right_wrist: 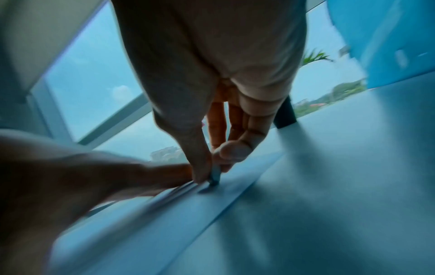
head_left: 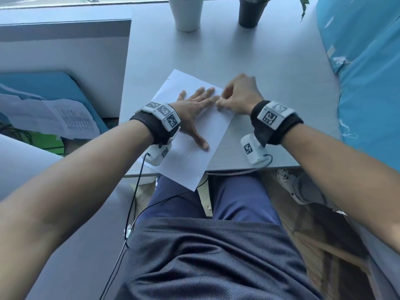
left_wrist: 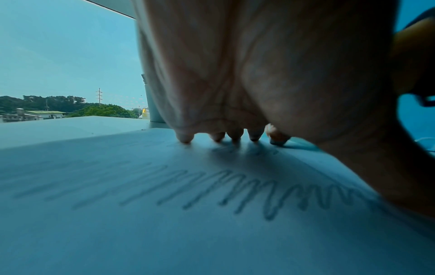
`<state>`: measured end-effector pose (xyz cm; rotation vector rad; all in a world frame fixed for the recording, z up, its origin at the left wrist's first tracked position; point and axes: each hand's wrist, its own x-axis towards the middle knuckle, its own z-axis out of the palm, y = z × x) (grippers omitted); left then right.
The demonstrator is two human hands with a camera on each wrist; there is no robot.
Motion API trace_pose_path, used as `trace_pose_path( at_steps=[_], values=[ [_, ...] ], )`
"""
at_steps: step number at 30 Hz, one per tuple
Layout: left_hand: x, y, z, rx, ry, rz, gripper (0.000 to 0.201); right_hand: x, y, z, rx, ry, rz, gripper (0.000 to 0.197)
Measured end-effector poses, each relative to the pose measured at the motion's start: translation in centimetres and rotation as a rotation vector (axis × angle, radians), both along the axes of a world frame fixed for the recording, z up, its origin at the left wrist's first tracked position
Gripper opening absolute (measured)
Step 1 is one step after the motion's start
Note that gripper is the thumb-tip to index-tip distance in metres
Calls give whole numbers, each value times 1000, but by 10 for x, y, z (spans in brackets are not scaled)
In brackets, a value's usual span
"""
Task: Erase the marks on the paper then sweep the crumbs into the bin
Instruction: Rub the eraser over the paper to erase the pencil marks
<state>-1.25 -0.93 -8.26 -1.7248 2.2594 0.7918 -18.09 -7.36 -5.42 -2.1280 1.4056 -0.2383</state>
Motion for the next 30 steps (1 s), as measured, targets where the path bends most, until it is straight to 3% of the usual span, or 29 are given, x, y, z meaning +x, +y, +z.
trace_pose_path(
  at_steps=[5, 10, 13, 16, 21, 24, 28, 30],
  values=[
    [-1, 1, -3, 10, -4, -11, 160, 5, 52, -10, 87, 40, 263, 9],
    [-1, 1, -1, 6, -7, 0, 159, -3, -11, 1, 1, 9, -3, 18],
    [-1, -1, -1, 16, -13, -8, 159, 5, 27, -3, 30, 16, 114, 7],
    [0, 0, -3, 19, -15, -16, 161, 4, 56, -9, 92, 49, 288, 12],
    [-1, 1, 2, 14, -11, -6, 159, -4, -14, 1, 5, 20, 42, 17],
    [-1, 1, 1, 7, -14, -5, 159, -1, -16, -2, -34, 12, -34, 12],
    [-3, 1, -1, 13, -41, -16, 162, 9, 43, -15, 45, 4, 149, 12],
    [-3, 1, -2, 18, -44, -16, 162, 9, 44, -14, 54, 10, 203, 9]
  ],
)
